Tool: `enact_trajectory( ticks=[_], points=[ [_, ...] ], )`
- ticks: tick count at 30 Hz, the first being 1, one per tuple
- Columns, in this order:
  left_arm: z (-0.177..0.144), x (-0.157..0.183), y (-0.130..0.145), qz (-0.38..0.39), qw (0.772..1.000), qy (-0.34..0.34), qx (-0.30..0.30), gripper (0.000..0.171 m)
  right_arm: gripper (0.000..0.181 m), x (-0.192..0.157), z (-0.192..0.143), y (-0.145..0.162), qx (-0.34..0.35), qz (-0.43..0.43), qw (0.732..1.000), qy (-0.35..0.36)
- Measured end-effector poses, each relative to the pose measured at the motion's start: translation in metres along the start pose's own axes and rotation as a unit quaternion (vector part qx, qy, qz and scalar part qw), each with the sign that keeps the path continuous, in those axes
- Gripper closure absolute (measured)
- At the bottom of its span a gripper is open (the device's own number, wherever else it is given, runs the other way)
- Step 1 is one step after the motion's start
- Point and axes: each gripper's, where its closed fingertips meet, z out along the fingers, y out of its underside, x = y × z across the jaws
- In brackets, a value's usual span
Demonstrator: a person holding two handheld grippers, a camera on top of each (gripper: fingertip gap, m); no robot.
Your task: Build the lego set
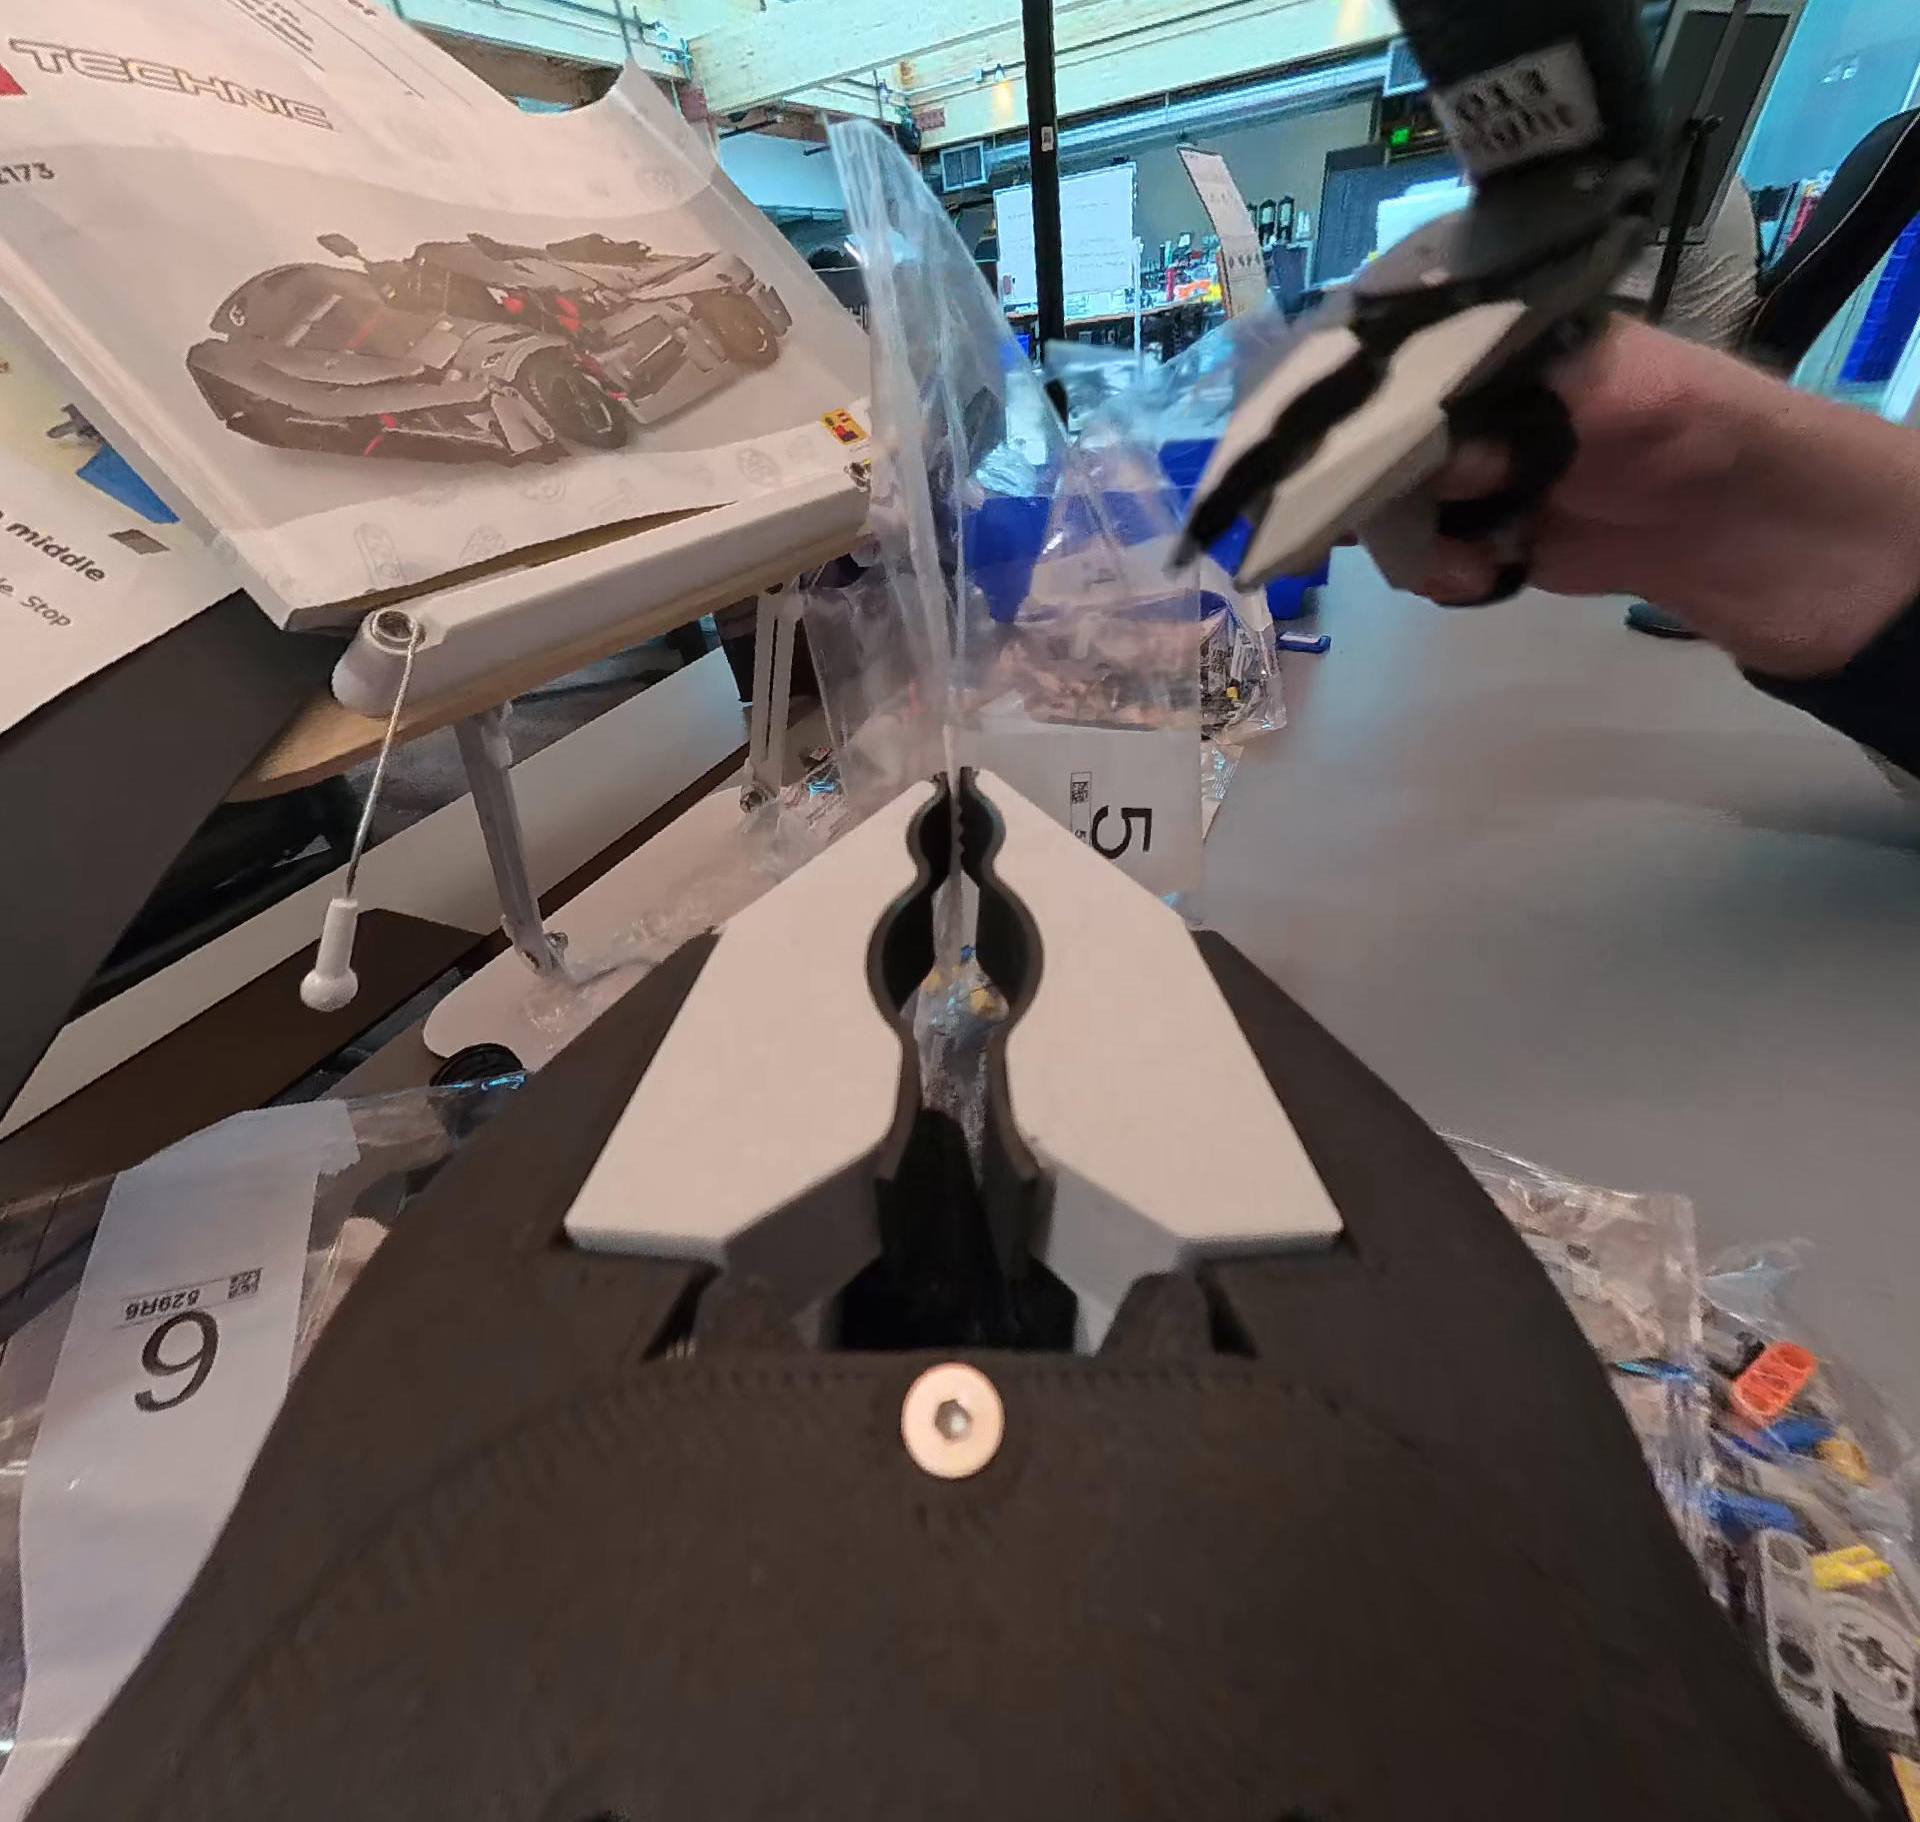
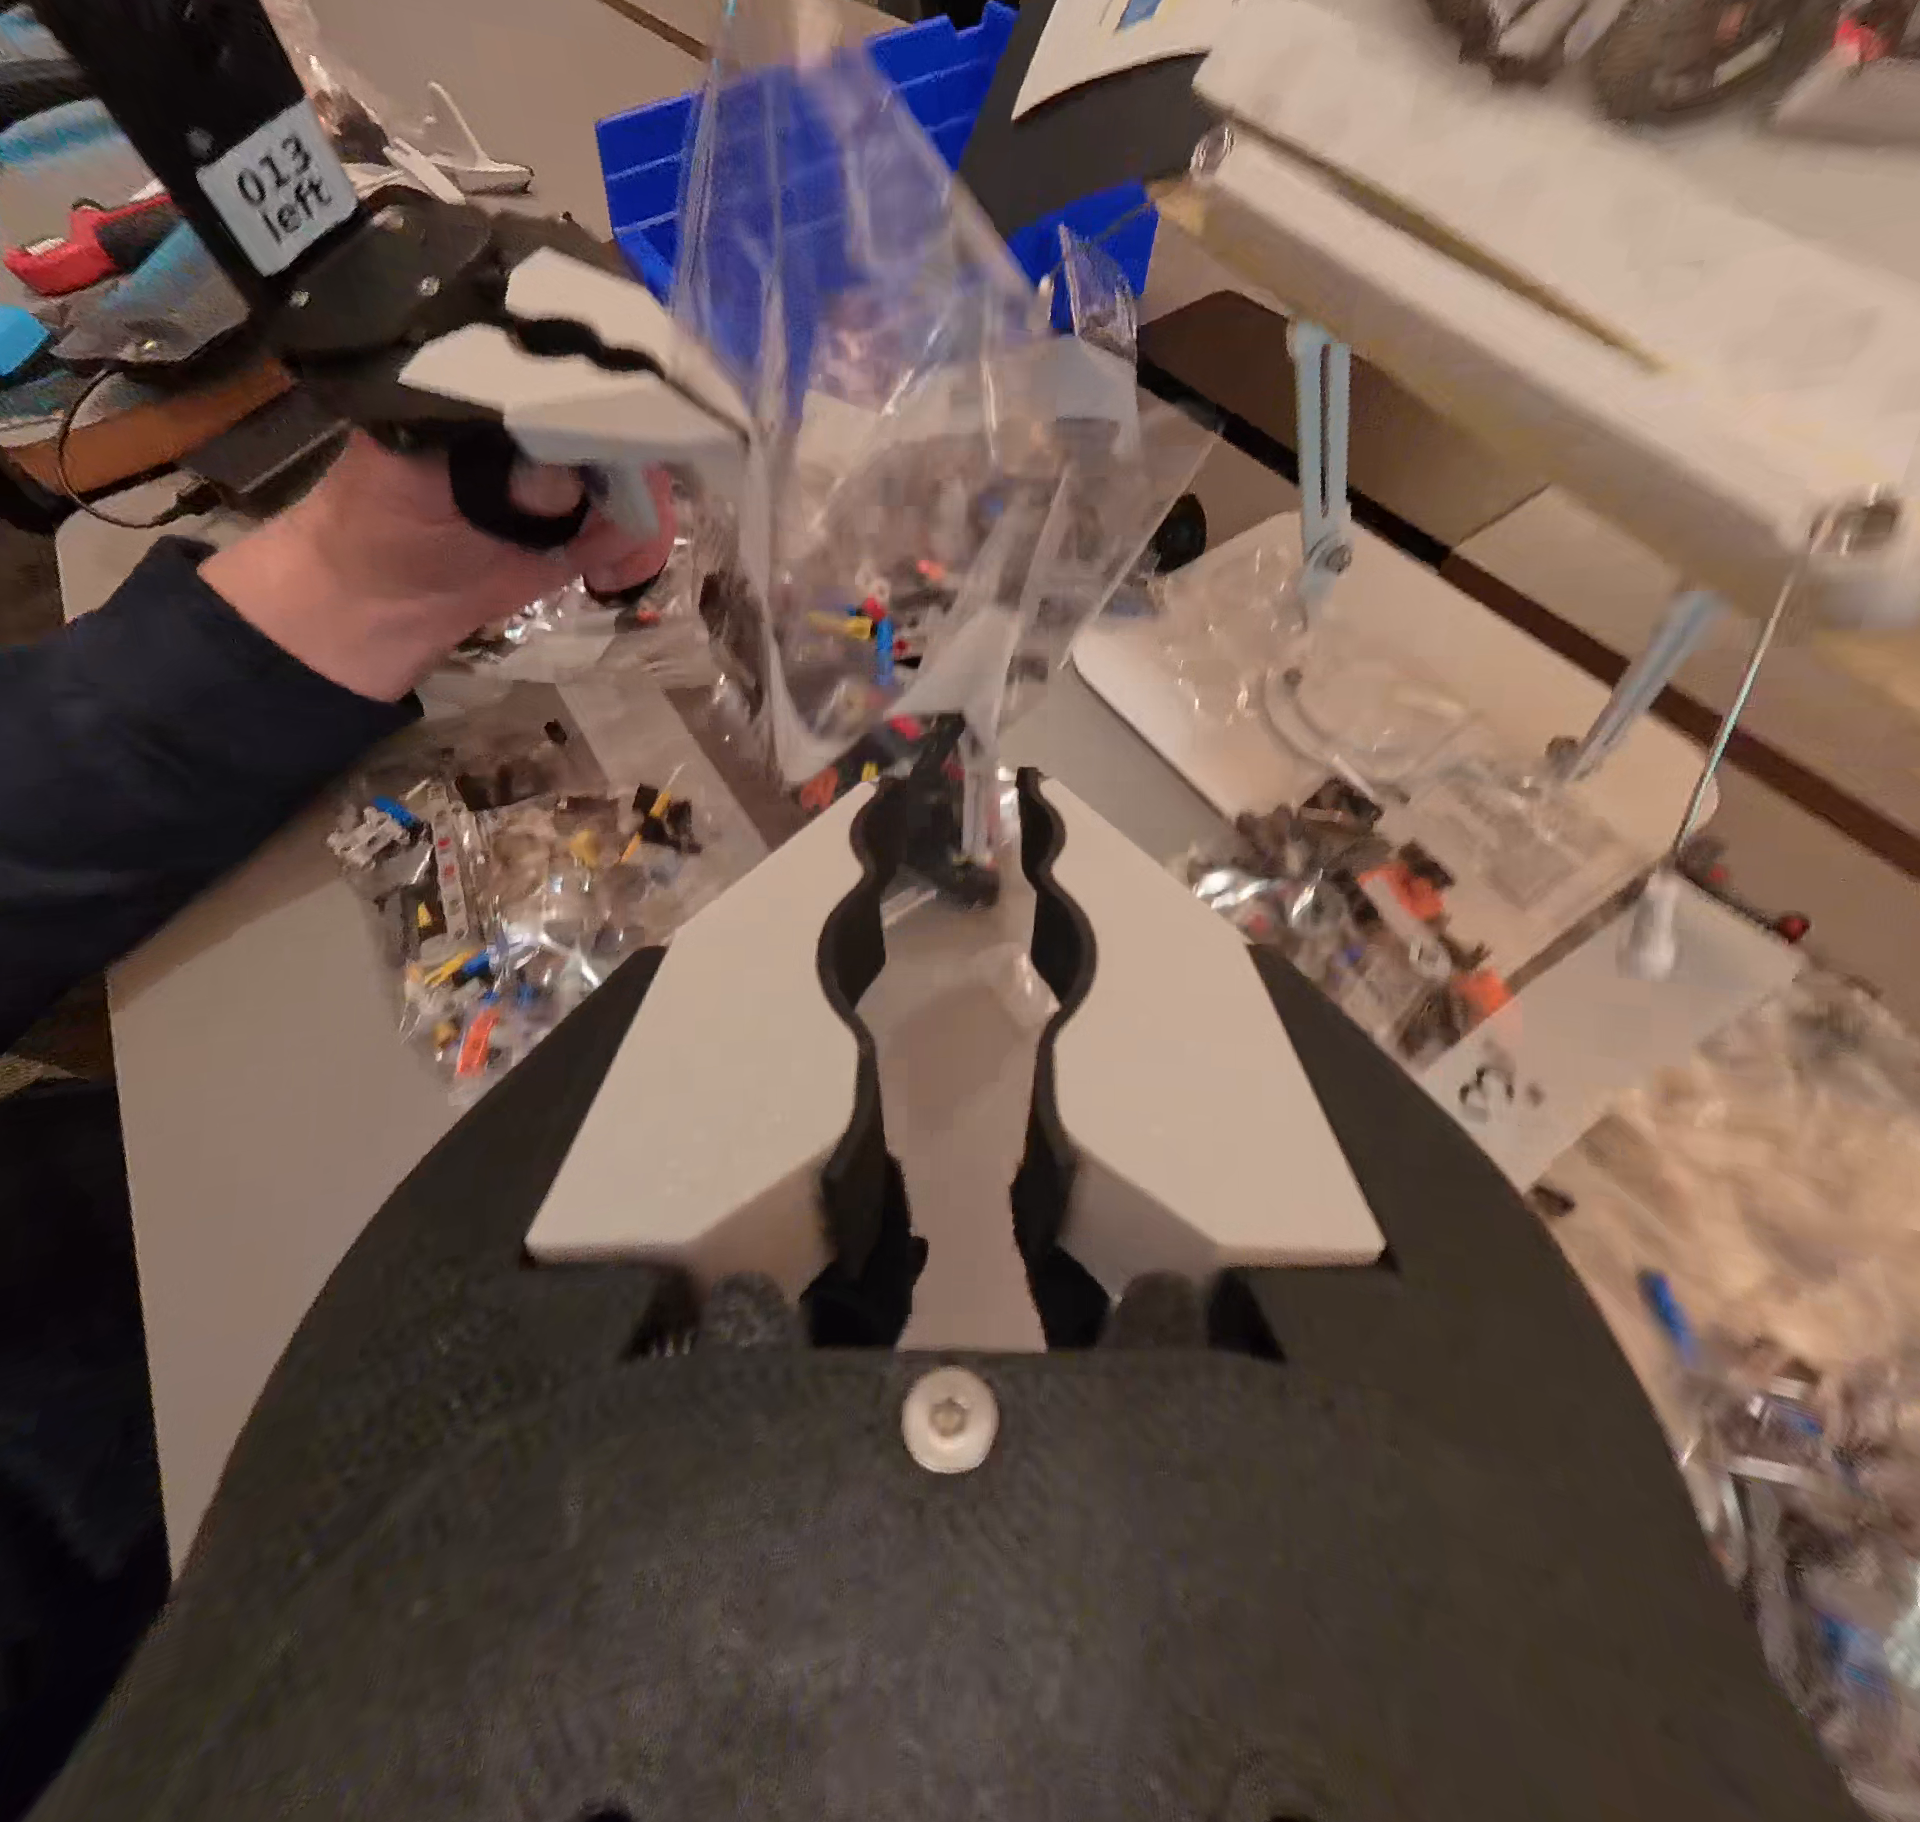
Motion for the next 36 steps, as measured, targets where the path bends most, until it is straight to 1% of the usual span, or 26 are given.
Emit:
enact_trajectory(
  ticks=[1, 4, 6, 8, 9, 11, 13, 16, 19, 22, 23, 25, 26, 28, 29, 30, 31, 32, 33, 36],
  points=[
    [0.002, 0.001, -0.001, 0.002, 1.000, -0.001, -0.002, 0.171, 0.160, -0.005, -0.005, 0.012, 0.005, 0.001, 1.000, 0.003],
    [0.007, 0.006, -0.006, -0.002, 1.000, -0.003, 0.002, 0.171, 0.147, -0.013, -0.016, 0.052, -0.006, 0.006, 1.000, 0.005],
    [0.011, 0.012, -0.016, -0.005, 1.000, -0.003, 0.012, 0.171, 0.138, -0.016, -0.022, 0.067, 0.013, 0.039, 0.999, -0.018],
    [0.017, 0.021, -0.029, -0.004, 1.000, -0.002, 0.030, 0.171, 0.124, -0.016, -0.027, 0.077, 0.015, 0.070, 0.996, -0.047],
    [0.021, 0.028, -0.035, -0.001, 0.999, 0.002, 0.036, 0.171, 0.120, -0.015, -0.030, 0.077, 0.023, 0.074, 0.996, -0.054],
    [0.028, 0.042, -0.046, 0.002, 0.999, 0.014, 0.051, 0.171, 0.118, -0.008, -0.036, 0.072, 0.044, 0.080, 0.994, -0.055],
    [0.035, 0.058, -0.053, 0.007, 0.998, 0.027, 0.062, 0.171, 0.113, -0.004, -0.039, 0.069, 0.041, 0.076, 0.994, -0.060],
    [0.046, 0.083, -0.062, 0.001, 0.995, 0.053, 0.079, 0.171, 0.104, 0.008, -0.050, 0.066, 0.047, 0.059, 0.996, -0.046],
    [0.060, 0.113, -0.063, 0.000, 0.993, 0.089, 0.079, 0.171, 0.095, 0.006, -0.070, 0.061, 0.086, 0.072, 0.990, -0.084],
    [0.077, 0.141, -0.058, -0.013, 0.989, 0.125, 0.083, 0.171, 0.104, -0.012, -0.084, 0.065, 0.107, 0.086, 0.980, -0.145],
    [0.082, 0.148, -0.055, -0.020, 0.987, 0.135, 0.085, 0.171, 0.107, -0.017, -0.085, 0.071, 0.100, 0.094, 0.978, -0.158],
    [0.092, 0.159, -0.048, -0.032, 0.984, 0.152, 0.083, 0.171, 0.129, -0.031, -0.090, 0.077, 0.099, 0.097, 0.971, -0.196],
    [0.095, 0.161, -0.045, -0.035, 0.984, 0.153, 0.083, 0.171, 0.138, -0.035, -0.094, 0.078, 0.107, 0.090, 0.970, -0.200],
    [0.097, 0.163, -0.042, -0.044, 0.984, 0.153, 0.083, 0.171, 0.146, -0.035, -0.097, 0.084, 0.108, 0.080, 0.973, -0.187],
    [0.097, 0.161, -0.040, -0.047, 0.984, 0.149, 0.082, 0.171, 0.151, -0.034, -0.100, 0.086, 0.109, 0.081, 0.973, -0.185],
    [0.097, 0.158, -0.038, -0.055, 0.984, 0.144, 0.084, 0.171, 0.160, -0.031, -0.104, 0.088, 0.114, 0.080, 0.975, -0.174],
    [0.097, 0.155, -0.037, -0.065, 0.984, 0.141, 0.088, 0.171, 0.163, -0.028, -0.108, 0.088, 0.126, 0.081, 0.975, -0.163],
    [0.097, 0.151, -0.035, -0.076, 0.984, 0.137, 0.090, 0.171, 0.168, -0.028, -0.113, 0.088, 0.136, 0.087, 0.972, -0.169],
    [0.097, 0.149, -0.033, -0.084, 0.983, 0.135, 0.090, 0.171, 0.179, -0.028, -0.117, 0.089, 0.135, 0.092, 0.971, -0.174],
    [0.105, 0.150, -0.022, -0.088, 0.985, 0.130, 0.069, 0.171, 0.181, -0.022, -0.121, 0.096, 0.125, 0.092, 0.976, -0.150]
  ],
)
